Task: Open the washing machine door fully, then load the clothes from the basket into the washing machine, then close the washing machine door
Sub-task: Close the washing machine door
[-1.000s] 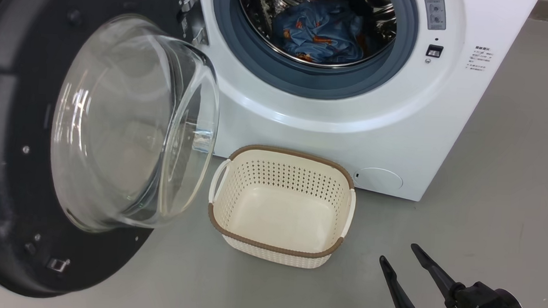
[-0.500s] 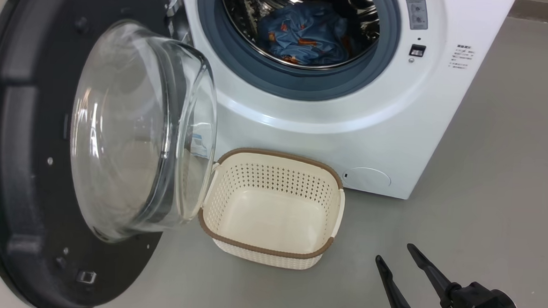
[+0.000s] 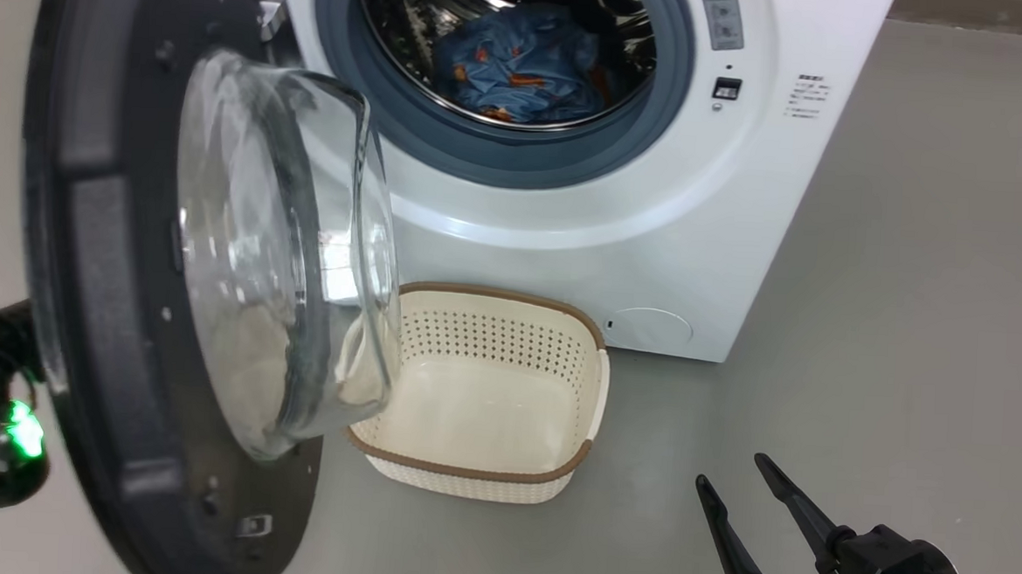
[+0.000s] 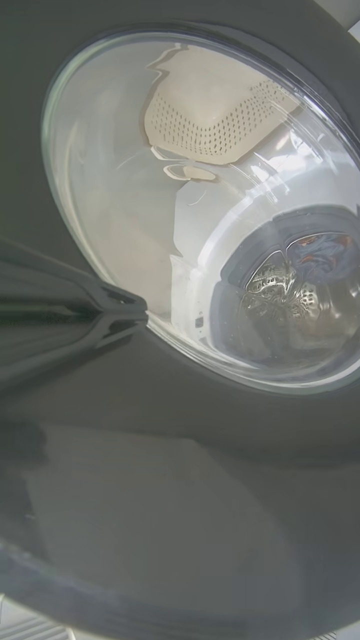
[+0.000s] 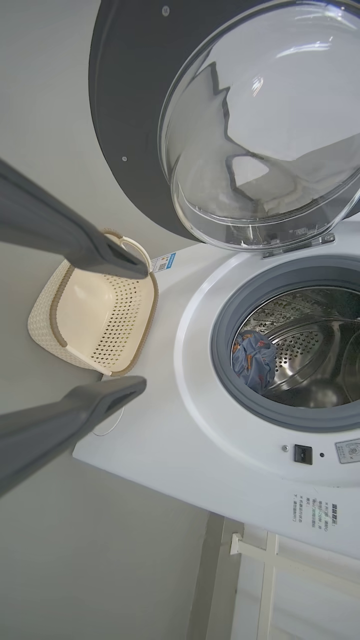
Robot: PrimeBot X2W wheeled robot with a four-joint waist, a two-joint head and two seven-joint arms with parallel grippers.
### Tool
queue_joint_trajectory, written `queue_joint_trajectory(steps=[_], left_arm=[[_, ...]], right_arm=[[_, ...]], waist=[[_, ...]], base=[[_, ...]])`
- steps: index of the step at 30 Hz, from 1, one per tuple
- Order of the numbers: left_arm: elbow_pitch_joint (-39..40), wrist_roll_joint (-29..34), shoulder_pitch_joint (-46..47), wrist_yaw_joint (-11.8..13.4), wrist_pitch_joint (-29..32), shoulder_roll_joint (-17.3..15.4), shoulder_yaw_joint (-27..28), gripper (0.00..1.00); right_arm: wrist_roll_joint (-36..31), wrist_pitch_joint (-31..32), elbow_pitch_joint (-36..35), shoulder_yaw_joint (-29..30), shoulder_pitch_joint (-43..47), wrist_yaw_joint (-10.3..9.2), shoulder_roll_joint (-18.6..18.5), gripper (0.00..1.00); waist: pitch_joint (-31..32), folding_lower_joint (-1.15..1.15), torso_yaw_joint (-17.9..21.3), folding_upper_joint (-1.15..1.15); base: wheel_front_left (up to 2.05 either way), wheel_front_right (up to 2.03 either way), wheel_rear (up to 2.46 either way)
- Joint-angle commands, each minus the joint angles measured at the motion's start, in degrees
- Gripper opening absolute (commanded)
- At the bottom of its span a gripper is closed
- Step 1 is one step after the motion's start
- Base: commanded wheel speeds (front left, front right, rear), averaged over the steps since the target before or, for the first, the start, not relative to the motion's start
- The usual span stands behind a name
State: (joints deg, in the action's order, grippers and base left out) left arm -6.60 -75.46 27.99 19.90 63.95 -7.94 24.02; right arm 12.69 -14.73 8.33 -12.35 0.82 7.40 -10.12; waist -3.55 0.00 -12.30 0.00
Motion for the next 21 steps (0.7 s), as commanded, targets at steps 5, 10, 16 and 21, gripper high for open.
queue_joint_trajectory(steps=[5, 10, 16, 21], left_arm=[[2.19, -0.19, 1.93, -1.78, -1.15, 0.83, -0.79, 0.0], [1.13, -0.16, 3.16, -3.36, -2.57, 2.4, -2.34, 0.0], [-0.64, 0.25, 5.15, -6.26, -5.33, 3.73, -4.69, 0.0], [-2.53, -0.04, 6.29, -7.98, -7.06, 4.48, -7.11, 0.0]], right_arm=[[-0.2, -0.27, -1.13, -0.86, -1.66, 0.09, 0.15, 1.0], [-0.17, -0.27, -1.15, -0.5, -1.86, 0.09, 0.48, 1.0], [-0.25, -0.27, -1.29, -0.16, -2.14, 0.09, 0.81, 1.0], [-0.2, -0.27, -1.29, -0.03, -2.5, 0.09, 1.13, 1.0]], waist=[[0.12, 0.0, 1.94, 0.0], [0.24, 0.0, 3.35, 0.0], [0.17, 0.0, 4.93, 0.0], [0.01, 0.0, 6.48, 0.0]], base=[[0.0, 0.0, 0.0], [0.0, 0.0, 0.0], [0.0, 0.0, 0.0], [0.0, 0.0, 0.0]])
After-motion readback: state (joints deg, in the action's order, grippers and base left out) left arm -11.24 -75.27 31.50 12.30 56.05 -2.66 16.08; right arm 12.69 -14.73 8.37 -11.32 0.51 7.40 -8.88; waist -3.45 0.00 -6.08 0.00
